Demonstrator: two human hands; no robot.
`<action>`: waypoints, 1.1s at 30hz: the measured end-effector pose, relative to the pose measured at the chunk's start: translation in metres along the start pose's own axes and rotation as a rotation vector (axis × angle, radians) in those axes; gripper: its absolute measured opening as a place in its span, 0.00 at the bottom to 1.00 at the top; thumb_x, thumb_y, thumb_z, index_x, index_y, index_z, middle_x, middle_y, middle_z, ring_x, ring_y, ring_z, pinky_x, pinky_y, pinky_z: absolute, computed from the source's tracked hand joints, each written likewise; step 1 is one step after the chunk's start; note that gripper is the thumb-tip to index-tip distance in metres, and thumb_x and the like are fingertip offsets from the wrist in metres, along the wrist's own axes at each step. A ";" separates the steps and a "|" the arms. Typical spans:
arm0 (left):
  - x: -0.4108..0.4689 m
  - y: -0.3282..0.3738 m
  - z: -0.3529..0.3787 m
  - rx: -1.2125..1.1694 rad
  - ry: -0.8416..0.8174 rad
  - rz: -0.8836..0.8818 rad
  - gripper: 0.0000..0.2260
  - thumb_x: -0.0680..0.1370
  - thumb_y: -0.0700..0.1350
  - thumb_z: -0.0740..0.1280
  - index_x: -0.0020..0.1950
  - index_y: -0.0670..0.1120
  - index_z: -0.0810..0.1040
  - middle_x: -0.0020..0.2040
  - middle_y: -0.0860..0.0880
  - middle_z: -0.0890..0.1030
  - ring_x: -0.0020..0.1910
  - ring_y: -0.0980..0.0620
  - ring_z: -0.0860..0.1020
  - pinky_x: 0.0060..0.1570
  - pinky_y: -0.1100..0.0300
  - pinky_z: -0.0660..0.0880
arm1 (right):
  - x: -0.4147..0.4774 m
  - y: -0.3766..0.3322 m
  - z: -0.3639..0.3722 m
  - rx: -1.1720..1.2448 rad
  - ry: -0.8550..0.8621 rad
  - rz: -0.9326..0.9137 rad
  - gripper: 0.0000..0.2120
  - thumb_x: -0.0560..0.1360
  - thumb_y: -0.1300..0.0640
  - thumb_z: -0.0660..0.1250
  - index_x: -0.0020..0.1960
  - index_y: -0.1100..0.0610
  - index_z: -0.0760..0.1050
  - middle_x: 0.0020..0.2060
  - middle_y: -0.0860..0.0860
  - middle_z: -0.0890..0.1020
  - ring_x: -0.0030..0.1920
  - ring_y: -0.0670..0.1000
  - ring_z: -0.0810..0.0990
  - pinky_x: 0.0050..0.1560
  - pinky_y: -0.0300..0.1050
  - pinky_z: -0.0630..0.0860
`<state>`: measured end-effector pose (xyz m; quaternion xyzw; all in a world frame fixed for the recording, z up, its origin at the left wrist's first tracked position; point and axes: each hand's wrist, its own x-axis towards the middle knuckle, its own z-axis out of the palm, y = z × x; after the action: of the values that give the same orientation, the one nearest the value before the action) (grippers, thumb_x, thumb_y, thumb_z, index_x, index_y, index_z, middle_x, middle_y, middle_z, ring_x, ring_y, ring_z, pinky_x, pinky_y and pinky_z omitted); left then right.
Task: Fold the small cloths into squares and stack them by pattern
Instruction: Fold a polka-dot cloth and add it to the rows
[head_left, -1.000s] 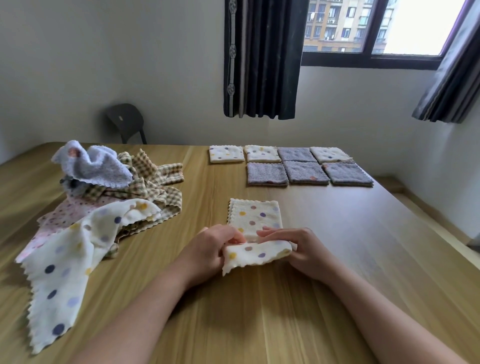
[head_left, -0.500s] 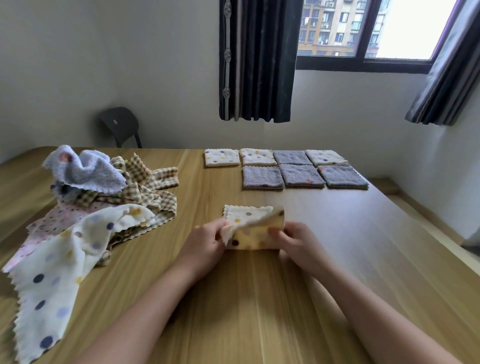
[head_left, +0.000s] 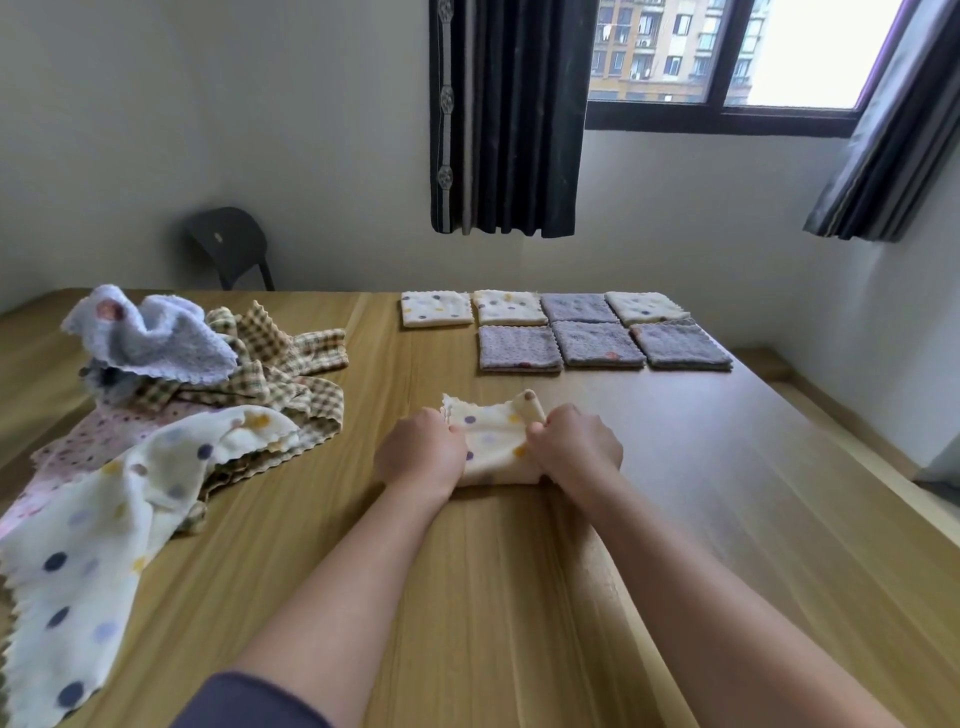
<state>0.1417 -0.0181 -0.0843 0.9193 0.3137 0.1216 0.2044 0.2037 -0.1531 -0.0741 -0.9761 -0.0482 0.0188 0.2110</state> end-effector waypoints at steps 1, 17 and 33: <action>-0.002 0.000 0.001 0.026 0.018 0.008 0.11 0.80 0.45 0.57 0.51 0.42 0.77 0.49 0.45 0.80 0.46 0.44 0.77 0.38 0.58 0.66 | -0.001 0.000 0.001 -0.017 0.010 -0.008 0.14 0.77 0.50 0.57 0.55 0.56 0.77 0.53 0.55 0.80 0.54 0.58 0.78 0.42 0.43 0.66; -0.010 -0.012 0.018 0.149 0.170 0.578 0.12 0.78 0.53 0.63 0.58 0.50 0.75 0.58 0.52 0.76 0.59 0.50 0.74 0.59 0.48 0.63 | 0.008 0.026 0.015 -0.017 0.219 -0.662 0.12 0.72 0.62 0.64 0.54 0.57 0.77 0.54 0.53 0.80 0.53 0.59 0.79 0.53 0.50 0.70; -0.011 -0.044 -0.010 0.035 0.085 0.621 0.13 0.78 0.57 0.57 0.48 0.53 0.79 0.44 0.55 0.78 0.45 0.54 0.76 0.52 0.55 0.66 | -0.001 0.029 0.017 0.060 0.067 -0.717 0.13 0.78 0.60 0.60 0.58 0.58 0.79 0.61 0.52 0.79 0.60 0.56 0.76 0.61 0.46 0.70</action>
<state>0.1067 0.0101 -0.0969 0.9685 0.0284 0.2112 0.1285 0.2039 -0.1727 -0.1013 -0.8906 -0.3801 -0.0869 0.2341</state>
